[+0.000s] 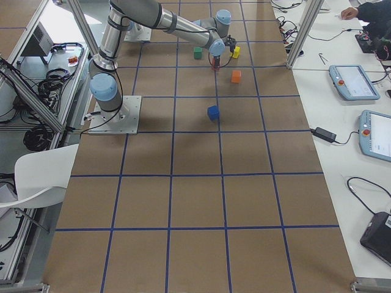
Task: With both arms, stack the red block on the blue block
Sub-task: 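Grasp the red cube with the right gripper and lift it, then carry the red cube with the right gripper over the blue cube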
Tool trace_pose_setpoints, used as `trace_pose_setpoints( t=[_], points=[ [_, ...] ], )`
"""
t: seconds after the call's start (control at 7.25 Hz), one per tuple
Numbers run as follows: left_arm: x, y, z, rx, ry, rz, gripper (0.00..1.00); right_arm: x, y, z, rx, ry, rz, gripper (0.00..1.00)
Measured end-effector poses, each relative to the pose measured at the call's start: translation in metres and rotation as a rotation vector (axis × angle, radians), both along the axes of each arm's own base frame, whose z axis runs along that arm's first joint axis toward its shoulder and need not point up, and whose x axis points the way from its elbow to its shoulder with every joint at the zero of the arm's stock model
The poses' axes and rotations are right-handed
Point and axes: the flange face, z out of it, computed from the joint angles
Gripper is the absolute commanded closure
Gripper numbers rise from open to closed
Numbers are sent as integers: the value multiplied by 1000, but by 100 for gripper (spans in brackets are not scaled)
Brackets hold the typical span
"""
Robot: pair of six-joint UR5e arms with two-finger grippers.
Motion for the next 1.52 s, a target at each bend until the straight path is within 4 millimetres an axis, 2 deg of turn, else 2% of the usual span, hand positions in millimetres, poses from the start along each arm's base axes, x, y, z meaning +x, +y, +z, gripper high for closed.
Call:
trace_pose_setpoints(
  t=[0.41, 0.55, 0.69, 0.83, 0.97, 1.24, 1.38, 1.52],
  points=[
    [0, -1, 0, -1, 0, 2, 0, 0, -1, 7, -1, 0, -19, 100],
    [0, -1, 0, -2, 0, 3, 0, -2, 0, 19, -13, -1, -22, 100],
    [0, -2, -1, -2, -1, 3, 0, -10, 1, 42, -22, 2, -28, 100],
    [0, -2, -1, -1, -1, 3, 0, -28, 4, 72, -18, 11, -42, 100],
    [0, -2, -1, -1, 0, 3, 0, -57, 5, 103, -9, 22, -66, 100],
    [-1, -3, 0, -2, 5, 4, 0, -142, 5, 155, 18, 31, -51, 100],
    [-1, -3, -1, -2, 6, 4, 0, -186, 5, 171, 26, 31, -8, 100],
    [-1, -4, -1, -1, 6, 4, 0, -224, 7, 177, 36, 39, 53, 100]
  ],
)
